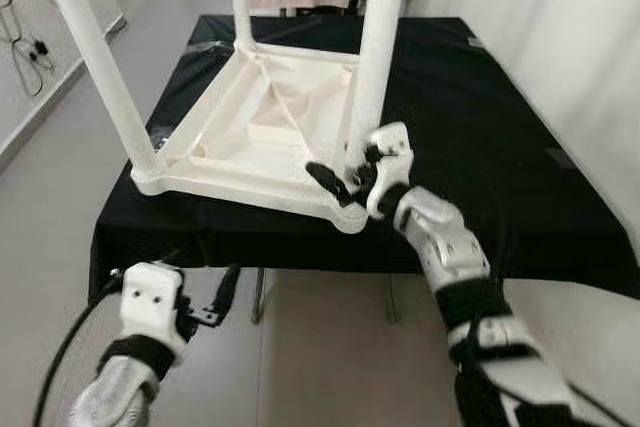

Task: Building children table

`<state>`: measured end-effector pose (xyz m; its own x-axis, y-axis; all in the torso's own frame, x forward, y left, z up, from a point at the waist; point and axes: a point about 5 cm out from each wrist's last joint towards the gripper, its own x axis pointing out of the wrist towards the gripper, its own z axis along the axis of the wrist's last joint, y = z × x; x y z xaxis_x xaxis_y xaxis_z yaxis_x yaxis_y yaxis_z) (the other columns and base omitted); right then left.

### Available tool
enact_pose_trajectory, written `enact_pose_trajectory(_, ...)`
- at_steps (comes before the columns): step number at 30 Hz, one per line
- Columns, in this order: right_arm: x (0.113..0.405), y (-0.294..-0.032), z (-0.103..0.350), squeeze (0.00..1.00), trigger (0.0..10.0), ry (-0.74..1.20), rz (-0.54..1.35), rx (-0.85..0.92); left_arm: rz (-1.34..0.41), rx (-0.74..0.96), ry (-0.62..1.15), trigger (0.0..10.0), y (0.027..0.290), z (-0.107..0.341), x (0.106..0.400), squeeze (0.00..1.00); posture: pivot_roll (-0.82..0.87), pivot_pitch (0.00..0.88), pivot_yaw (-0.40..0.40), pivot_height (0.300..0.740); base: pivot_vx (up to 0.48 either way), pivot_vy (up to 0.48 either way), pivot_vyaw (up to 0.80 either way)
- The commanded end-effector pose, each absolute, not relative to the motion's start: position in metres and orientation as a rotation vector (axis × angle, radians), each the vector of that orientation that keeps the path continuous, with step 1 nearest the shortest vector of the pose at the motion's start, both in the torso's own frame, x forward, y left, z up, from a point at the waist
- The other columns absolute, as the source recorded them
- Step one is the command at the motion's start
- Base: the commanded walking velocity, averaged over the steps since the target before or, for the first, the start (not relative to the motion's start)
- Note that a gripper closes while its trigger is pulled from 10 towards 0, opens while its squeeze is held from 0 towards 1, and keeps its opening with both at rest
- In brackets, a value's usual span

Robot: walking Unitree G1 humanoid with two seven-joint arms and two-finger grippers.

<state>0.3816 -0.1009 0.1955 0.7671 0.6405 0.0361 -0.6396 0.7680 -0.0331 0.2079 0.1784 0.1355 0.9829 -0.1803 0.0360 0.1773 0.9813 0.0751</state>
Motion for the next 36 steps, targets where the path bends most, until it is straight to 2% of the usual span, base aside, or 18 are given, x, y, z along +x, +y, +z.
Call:
enact_pose_trajectory(1,0.385,-0.092,0.201,0.0,10.0,-0.049,0.767,-0.041,-0.221,0.079,-0.04,10.0,0.172,0.132,0.21,0.0,0.09,0.0,-0.075,0.74,0.0,0.0,0.0)
enact_pose_trajectory(5,0.39,-0.091,0.214,0.0,10.0,-0.056,0.846,-0.051,-0.293,0.025,-0.013,10.0,0.157,0.121,0.21,0.0,0.09,0.0,-0.086,0.74,0.0,0.0,0.0)
enact_pose_trajectory(6,0.389,-0.09,0.214,0.0,3.5,-0.051,0.876,-0.063,-0.314,-0.004,0.003,10.0,0.153,0.116,0.208,0.0,0.09,0.0,-0.083,0.74,0.0,0.0,0.0)
enact_pose_trajectory(8,0.389,-0.09,0.213,0.0,3.5,-0.048,0.901,-0.069,-0.326,-0.022,0.013,10.0,0.15,0.114,0.206,0.0,0.09,0.0,-0.082,0.74,0.0,0.0,0.0)
enact_pose_trajectory(9,0.388,-0.09,0.211,0.0,0.0,-0.039,0.932,-0.085,-0.349,-0.04,0.026,10.0,0.146,0.11,0.201,0.0,0.09,0.0,-0.08,0.74,0.0,0.0,0.0)
enact_pose_trajectory(17,0.388,-0.098,0.199,0.0,0.0,0.002,0.965,-0.123,-0.396,-0.063,0.049,10.0,0.137,0.101,0.19,0.0,0.08,0.0,-0.07,0.74,0.0,0.0,0.0)
enact_pose_trajectory(19,0.386,-0.119,0.181,0.0,0.0,0.052,0.894,-0.134,-0.387,-0.073,0.048,10.0,0.137,0.096,0.188,0.0,0.04,0.0,-0.049,0.74,0.0,0.0,0.0)
enact_pose_trajectory(22,0.386,-0.119,0.181,0.0,0.0,0.052,0.894,-0.134,-0.387,-0.073,0.048,10.0,0.137,0.096,0.188,0.0,0.04,0.0,-0.049,0.74,0.0,0.0,0.0)
enact_pose_trajectory(24,0.385,-0.13,0.172,0.0,0.0,0.079,0.833,-0.133,-0.375,-0.075,0.045,10.0,0.138,0.093,0.189,0.0,0.03,0.0,-0.048,0.74,0.0,0.0,0.0)
enact_pose_trajectory(25,0.385,-0.146,0.154,0.0,0.0,0.123,0.577,-0.128,-0.357,-0.073,0.051,10.0,0.137,0.088,0.189,0.0,0.02,0.0,-0.058,0.74,0.0,0.0,0.0)
enact_pose_trajectory(26,0.364,-0.142,0.12,0.0,0.0,0.18,0.349,-0.04,-0.344,-0.064,0.048,10.0,0.138,0.086,0.191,0.0,0.01,0.0,-0.062,0.74,0.0,0.0,0.0)
enact_pose_trajectory(27,0.364,-0.142,0.12,0.0,0.0,0.18,0.349,-0.04,-0.344,-0.064,0.048,10.0,0.138,0.086,0.191,0.0,0.01,0.0,-0.062,0.74,0.0,0.0,0.0)
enact_pose_trajectory(28,0.337,-0.133,0.096,0.0,0.0,0.222,0.162,0.034,-0.339,-0.049,0.051,10.0,0.139,0.083,0.195,0.0,-0.02,0.0,-0.023,0.74,0.0,0.0,0.0)
enact_pose_trajectory(29,0.337,-0.133,0.096,0.0,0.0,0.222,0.162,0.034,-0.339,-0.049,0.051,10.0,0.139,0.083,0.195,0.0,-0.02,0.0,-0.023,0.74,0.0,0.0,0.0)
enact_pose_trajectory(30,0.322,-0.132,0.087,0.0,0.0,0.237,0.023,0.055,-0.347,-0.021,0.058,10.0,0.141,0.08,0.199,0.0,-0.04,0.0,0.007,0.74,0.0,0.0,0.0)
enact_pose_trajectory(31,0.315,-0.13,0.084,0.0,0.0,0.232,-0.027,0.064,-0.355,-0.002,0.061,10.0,0.141,0.078,0.202,0.0,-0.04,0.0,0.007,0.74,0.0,0.0,0.0)
enact_pose_trajectory(35,0.323,-0.131,0.09,0.0,0.0,0.19,-0.034,0.043,-0.354,0.012,0.07,10.0,0.146,0.075,0.206,0.0,-0.04,0.0,0.02,0.74,0.0,0.0,0.0)
enact_pose_trajectory(36,0.334,-0.135,0.097,0.0,0.0,0.162,-0.038,0.035,-0.352,0.031,0.075,10.0,0.149,0.073,0.21,0.0,-0.03,0.0,0.014,0.74,0.0,0.0,0.0)
